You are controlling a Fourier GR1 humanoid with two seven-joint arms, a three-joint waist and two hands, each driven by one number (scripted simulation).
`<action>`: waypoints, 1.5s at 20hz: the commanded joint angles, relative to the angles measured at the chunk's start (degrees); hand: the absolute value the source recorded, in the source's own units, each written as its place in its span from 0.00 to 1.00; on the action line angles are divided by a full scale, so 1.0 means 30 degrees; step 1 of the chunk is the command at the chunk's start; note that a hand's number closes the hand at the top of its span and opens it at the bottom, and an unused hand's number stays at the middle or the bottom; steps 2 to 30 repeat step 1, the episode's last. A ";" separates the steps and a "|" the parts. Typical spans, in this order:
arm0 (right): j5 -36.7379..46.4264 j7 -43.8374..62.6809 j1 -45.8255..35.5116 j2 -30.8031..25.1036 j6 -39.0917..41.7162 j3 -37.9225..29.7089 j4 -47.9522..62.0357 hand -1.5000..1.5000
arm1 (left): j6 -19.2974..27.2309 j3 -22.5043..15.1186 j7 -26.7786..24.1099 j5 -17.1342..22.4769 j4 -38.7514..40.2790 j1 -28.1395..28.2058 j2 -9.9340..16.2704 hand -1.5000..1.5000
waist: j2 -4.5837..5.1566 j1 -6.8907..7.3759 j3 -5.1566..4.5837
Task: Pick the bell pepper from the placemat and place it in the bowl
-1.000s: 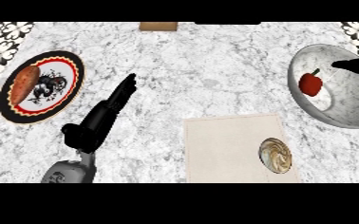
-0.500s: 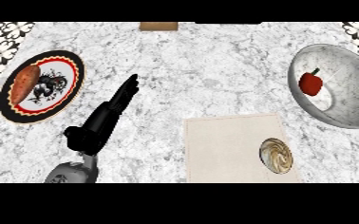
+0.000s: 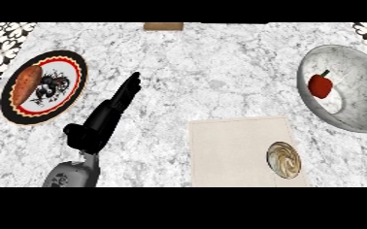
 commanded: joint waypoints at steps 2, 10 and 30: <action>-0.0155 -0.1286 0.0442 -0.1098 0.1297 -0.0286 0.1586 0.00 | 0.0181 -0.0163 0.0047 -0.0110 0.0477 -0.1005 -0.0532 0.50 | 0.0076 0.0106 0.0038; -0.0155 -0.1286 0.0442 -0.1098 0.1297 -0.0286 0.1586 0.00 | 0.0181 -0.0163 0.0047 -0.0110 0.0477 -0.1005 -0.0532 0.50 | 0.0076 0.0106 0.0038; -0.0155 -0.1286 0.0442 -0.1098 0.1297 -0.0286 0.1586 0.00 | 0.0181 -0.0163 0.0047 -0.0110 0.0477 -0.1005 -0.0532 0.50 | 0.0076 0.0106 0.0038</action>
